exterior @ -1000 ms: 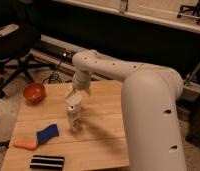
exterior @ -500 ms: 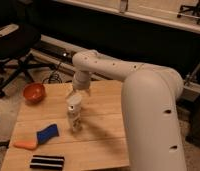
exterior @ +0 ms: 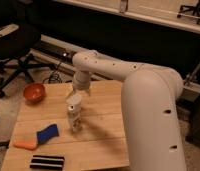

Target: Push the eraser across the table

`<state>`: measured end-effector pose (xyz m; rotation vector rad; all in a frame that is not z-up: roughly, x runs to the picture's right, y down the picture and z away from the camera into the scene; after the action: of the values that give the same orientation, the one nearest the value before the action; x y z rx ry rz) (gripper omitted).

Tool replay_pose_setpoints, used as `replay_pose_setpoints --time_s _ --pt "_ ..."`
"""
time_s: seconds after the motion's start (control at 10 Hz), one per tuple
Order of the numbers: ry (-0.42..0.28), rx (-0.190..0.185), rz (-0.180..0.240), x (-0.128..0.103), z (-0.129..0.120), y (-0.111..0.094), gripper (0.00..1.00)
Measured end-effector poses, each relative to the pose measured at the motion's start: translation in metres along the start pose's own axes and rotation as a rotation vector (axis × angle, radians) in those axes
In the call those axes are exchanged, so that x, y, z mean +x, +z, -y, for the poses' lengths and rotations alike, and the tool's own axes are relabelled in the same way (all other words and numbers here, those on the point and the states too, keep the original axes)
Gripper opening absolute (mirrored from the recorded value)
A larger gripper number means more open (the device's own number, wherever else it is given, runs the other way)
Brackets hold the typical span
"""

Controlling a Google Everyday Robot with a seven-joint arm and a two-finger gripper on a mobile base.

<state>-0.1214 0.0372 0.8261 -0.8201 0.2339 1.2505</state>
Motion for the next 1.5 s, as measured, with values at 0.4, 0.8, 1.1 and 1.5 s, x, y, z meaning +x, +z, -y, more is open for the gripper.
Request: replay_pose_setpoints --time_s 0.4,0.8,1.1,1.5 --pt "0.000 0.000 0.000 0.000 0.000 0.000 0.80" --pt "0.000 0.000 0.000 0.000 0.000 0.000 0.80" --pt "-0.062 -0.011 0.035 -0.001 -0.022 -0.019 0.80" --pt "-0.193 -0.073 0.054 0.035 -0.087 -0.056 0.80"
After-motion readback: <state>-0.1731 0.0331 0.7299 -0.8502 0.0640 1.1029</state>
